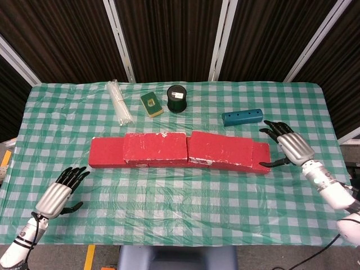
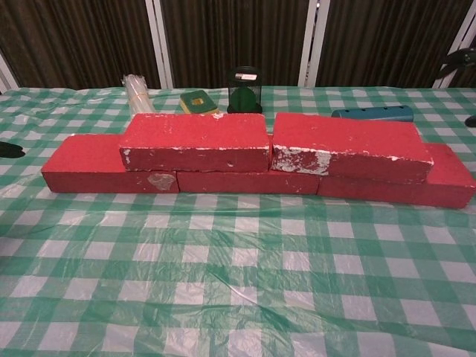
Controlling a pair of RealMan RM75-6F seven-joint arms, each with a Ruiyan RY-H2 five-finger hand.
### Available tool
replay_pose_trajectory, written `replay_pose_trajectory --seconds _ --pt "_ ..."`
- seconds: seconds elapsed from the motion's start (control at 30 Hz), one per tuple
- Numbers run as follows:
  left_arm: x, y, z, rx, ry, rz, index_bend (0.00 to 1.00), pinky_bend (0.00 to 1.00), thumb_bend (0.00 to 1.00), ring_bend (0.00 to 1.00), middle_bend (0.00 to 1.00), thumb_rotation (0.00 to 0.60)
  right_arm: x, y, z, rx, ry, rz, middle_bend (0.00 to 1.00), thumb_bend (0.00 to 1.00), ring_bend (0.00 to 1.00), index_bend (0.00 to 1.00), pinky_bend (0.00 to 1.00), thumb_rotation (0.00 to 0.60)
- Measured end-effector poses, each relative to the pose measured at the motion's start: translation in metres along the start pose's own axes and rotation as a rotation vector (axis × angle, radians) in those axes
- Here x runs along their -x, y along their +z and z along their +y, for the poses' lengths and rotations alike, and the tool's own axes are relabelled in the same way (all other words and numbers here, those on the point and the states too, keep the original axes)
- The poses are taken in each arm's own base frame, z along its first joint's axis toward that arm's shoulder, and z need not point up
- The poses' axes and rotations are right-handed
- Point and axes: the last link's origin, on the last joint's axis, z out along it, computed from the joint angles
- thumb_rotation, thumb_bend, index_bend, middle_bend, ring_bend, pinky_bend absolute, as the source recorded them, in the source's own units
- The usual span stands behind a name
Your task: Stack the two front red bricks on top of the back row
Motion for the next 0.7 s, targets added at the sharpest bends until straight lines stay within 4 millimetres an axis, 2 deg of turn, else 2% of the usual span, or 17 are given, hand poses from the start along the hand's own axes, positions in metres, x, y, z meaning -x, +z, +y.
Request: replay_pose_trajectory --seconds 0.13,0.23,0.43,0.7 --pt "0.002 0.001 0.002 0.002 0.001 -0.006 0.00 0.00 0.27 0.00 0.00 0.600 0.010 -0.007 0.020 0.052 0.003 -0.041 0.00 0.02 0.00 0.35 0.07 0.379" --pt "0.002 0.001 0.002 0.001 0.001 -0.009 0.00 0.00 0.27 0.00 0.00 0.600 0.023 -0.004 0.025 0.070 0.007 -0.081 0.00 0.01 0.00 0.35 0.07 0.379" --pt "0.002 0.002 0.000 -0.006 -0.001 -0.011 0.00 0.00 0.27 0.00 0.00 0.600 0.039 0.010 0.017 0.056 0.012 -0.124 0.00 0.01 0.00 0.33 0.07 0.378" --pt "0.001 0.002 -0.003 -0.013 -0.004 -0.013 0.00 0.00 0.27 0.00 0.00 0.600 0.044 0.020 0.006 0.037 0.005 -0.139 0.00 0.01 0.00 0.32 0.07 0.379"
